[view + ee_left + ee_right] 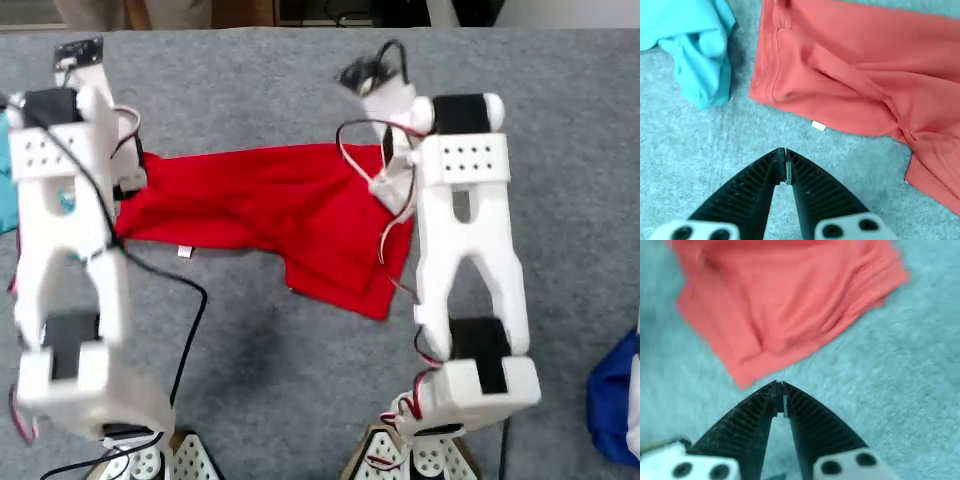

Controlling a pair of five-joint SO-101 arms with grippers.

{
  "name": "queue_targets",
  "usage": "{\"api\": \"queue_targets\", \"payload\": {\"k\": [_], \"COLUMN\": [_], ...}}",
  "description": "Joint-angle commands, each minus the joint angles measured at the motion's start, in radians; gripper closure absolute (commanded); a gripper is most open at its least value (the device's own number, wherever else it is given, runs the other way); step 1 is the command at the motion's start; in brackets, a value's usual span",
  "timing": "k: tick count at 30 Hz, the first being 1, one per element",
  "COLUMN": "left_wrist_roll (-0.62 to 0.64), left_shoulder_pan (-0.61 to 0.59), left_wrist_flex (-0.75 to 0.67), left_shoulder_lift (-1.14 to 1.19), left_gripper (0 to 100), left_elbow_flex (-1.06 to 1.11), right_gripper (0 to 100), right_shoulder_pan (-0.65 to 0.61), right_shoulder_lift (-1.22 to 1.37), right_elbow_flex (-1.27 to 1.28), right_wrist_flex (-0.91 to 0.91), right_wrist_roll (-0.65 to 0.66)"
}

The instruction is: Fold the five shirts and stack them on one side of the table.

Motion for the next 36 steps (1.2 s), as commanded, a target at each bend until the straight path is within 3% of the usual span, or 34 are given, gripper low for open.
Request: {"api": "queue_targets", "payload": {"k": [1, 5, 9, 14, 20, 36], "left_wrist_roll": [-0.011, -0.029, -0.149, -0.227, -0.262, -0.262], "left_shoulder_pan": [0.008, 0.014, -0.008, -0.186, -0.319, -0.318], "left_wrist_flex": [-0.049, -0.087, -0.14, -0.235, -0.287, -0.287], "left_shoulder_lift": [-0.325, -0.633, -0.909, -1.124, -1.142, -1.145], "left_gripper": [98, 98, 98, 98, 98, 98], "left_elbow_flex": [0.241, 0.506, 0.772, 0.997, 1.091, 1.2], "right_gripper": [98.9, 98.5, 91.2, 82.9, 82.6, 82.5], "right_shoulder_pan": [-0.021, -0.084, -0.16, -0.257, -0.318, -0.344], "right_shoulder_lift": [-0.111, -0.154, -0.151, -0.012, 0.242, 0.762], "right_elbow_flex": [0.082, 0.193, 0.272, 0.259, 0.051, -0.645], "right_wrist_flex": [0.025, 0.012, -0.112, -0.227, -0.25, -0.021], "right_wrist_roll": [0.123, 0.241, 0.267, 0.264, 0.245, 0.233]}}
